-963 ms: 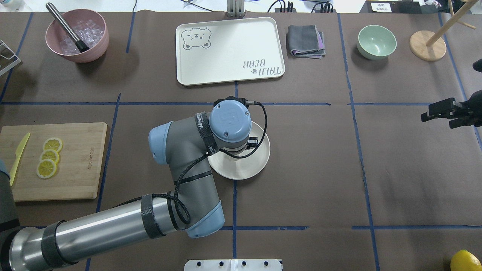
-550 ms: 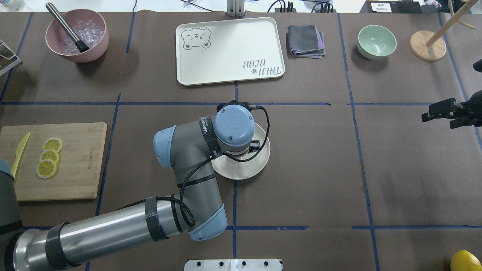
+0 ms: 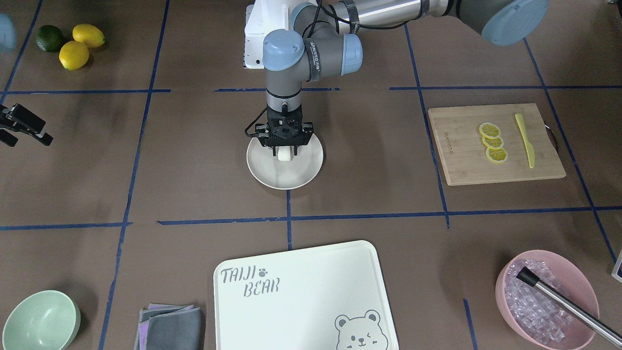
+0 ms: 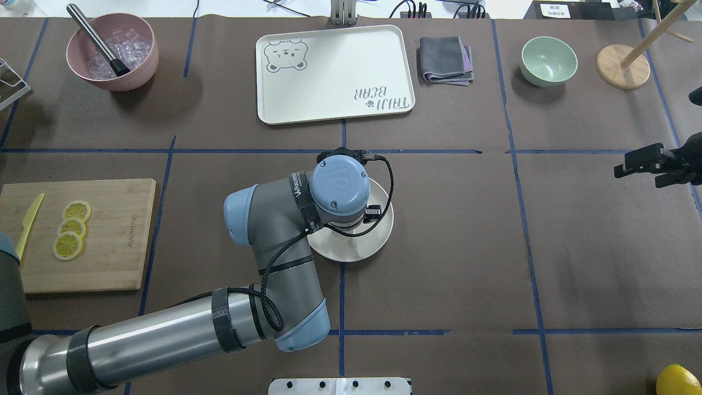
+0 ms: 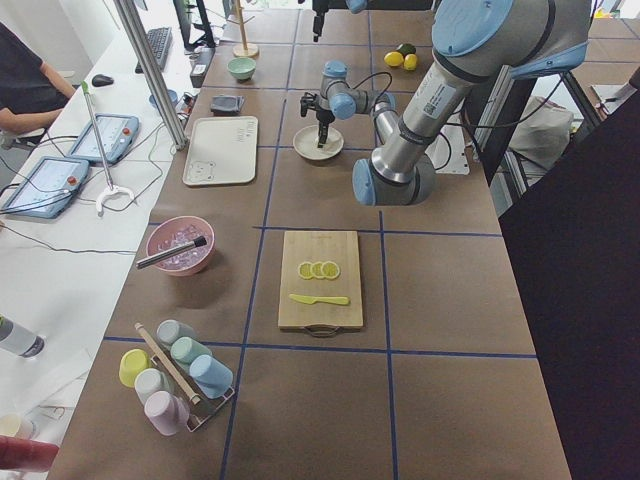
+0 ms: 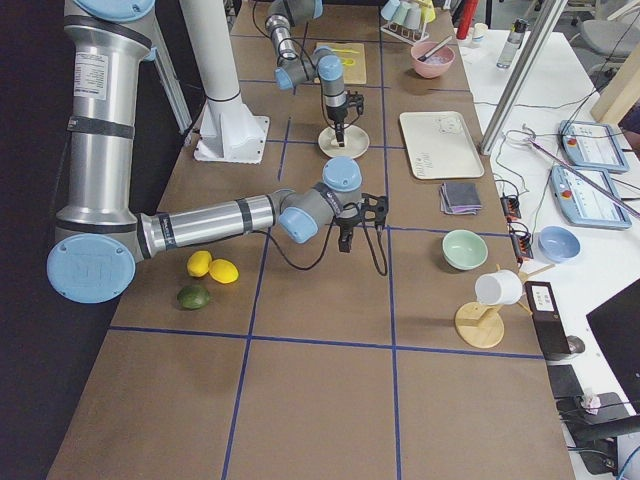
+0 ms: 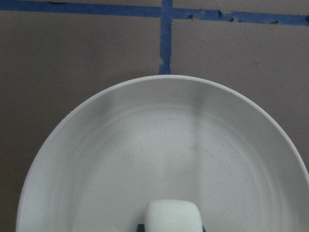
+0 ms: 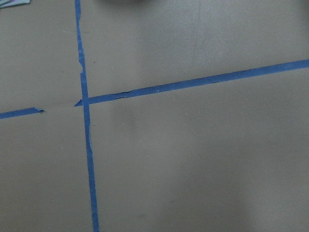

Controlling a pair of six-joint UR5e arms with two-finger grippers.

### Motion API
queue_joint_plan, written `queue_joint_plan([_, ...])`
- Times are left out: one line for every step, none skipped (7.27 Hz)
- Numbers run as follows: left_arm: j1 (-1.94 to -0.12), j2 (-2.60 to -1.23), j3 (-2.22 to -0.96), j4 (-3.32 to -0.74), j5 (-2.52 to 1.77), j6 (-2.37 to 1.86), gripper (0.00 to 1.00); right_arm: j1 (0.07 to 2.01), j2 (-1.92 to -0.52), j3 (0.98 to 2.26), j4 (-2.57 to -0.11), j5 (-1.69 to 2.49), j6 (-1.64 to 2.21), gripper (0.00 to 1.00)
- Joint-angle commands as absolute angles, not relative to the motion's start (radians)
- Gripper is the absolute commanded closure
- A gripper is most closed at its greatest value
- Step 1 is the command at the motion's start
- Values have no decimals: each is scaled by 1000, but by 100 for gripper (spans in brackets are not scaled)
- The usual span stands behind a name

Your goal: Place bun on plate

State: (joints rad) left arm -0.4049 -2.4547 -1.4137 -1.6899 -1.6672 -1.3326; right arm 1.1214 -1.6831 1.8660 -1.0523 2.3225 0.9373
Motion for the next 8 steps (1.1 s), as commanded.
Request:
queue_joint_plan([-423, -2447, -1492, -1613, -1657, -1328, 0, 1121, -1680, 1864, -1052, 2321, 937, 0])
queue_joint_plan([-445, -2406, -1635, -1515, -1661, -1306, 0, 1121, -1678, 1862, -1052, 2321, 937, 0])
queue_joint_plan([-463, -2270, -1825, -1503, -1661, -1258, 1, 1121, -1680, 1862, -1052, 2324, 937, 0])
queue_joint_plan([-507, -2162, -1962, -1474, -1701, -1183, 1, 1121, -1678, 1862, -1054, 2330, 937, 0])
queue_joint_plan([-565, -2066, -2055, -1468, -1771, -1090, 1, 1141, -1678, 1862, -1061, 2333, 937, 0])
queue_joint_plan([-622, -1966, -2115, -1480, -1816, -1021, 1, 1182, -1678, 1858, -1066, 2336, 936, 0])
queue_joint_plan([-709, -1923, -2120, -1482, -1892, -929, 1, 1209, -1678, 1839, -1069, 2354, 907, 0])
queue_joint_plan([-813, -1866, -2117, -1483, -1990, -808, 1, 1245, -1680, 1838, -1119, 2368, 829, 0])
